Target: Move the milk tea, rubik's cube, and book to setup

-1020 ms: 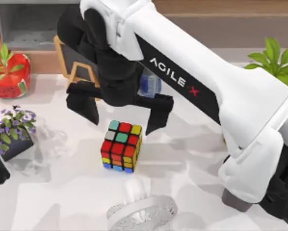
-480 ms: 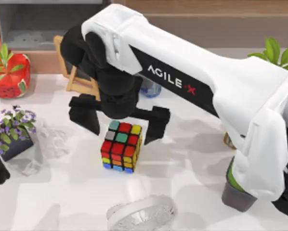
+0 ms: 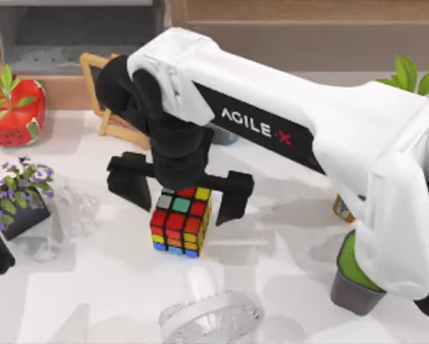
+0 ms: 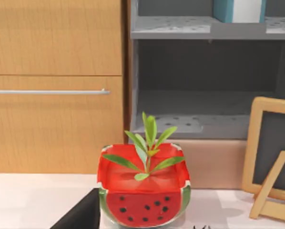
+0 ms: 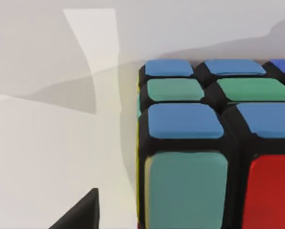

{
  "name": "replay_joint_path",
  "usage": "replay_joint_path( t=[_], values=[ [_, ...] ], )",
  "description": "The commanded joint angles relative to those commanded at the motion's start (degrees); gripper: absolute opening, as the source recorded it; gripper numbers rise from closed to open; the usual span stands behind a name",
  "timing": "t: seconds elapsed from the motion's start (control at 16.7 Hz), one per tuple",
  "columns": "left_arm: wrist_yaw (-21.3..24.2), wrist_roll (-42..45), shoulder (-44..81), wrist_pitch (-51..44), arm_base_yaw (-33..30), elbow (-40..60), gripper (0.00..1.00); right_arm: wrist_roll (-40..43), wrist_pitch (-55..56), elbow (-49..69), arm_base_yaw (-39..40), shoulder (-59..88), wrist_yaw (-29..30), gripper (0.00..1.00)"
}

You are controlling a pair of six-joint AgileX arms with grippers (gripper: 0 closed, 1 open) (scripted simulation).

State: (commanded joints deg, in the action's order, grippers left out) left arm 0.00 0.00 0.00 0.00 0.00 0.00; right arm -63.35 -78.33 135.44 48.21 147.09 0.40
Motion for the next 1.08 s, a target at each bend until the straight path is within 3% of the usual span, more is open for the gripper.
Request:
replay_joint_path(
  t=[0.06, 0.84, 1.08],
  values=[
    [0.0, 0.0, 0.0, 0.0, 0.0, 0.0, 1.0, 0.0, 0.0, 0.0, 0.0, 0.0, 0.0, 1.0],
    [0.0, 0.0, 0.0, 0.0, 0.0, 0.0, 1.0, 0.0, 0.0, 0.0, 0.0, 0.0, 0.0, 0.02],
    [0.0, 0.0, 0.0, 0.0, 0.0, 0.0, 1.0, 0.0, 0.0, 0.0, 0.0, 0.0, 0.0, 0.0]
  ],
)
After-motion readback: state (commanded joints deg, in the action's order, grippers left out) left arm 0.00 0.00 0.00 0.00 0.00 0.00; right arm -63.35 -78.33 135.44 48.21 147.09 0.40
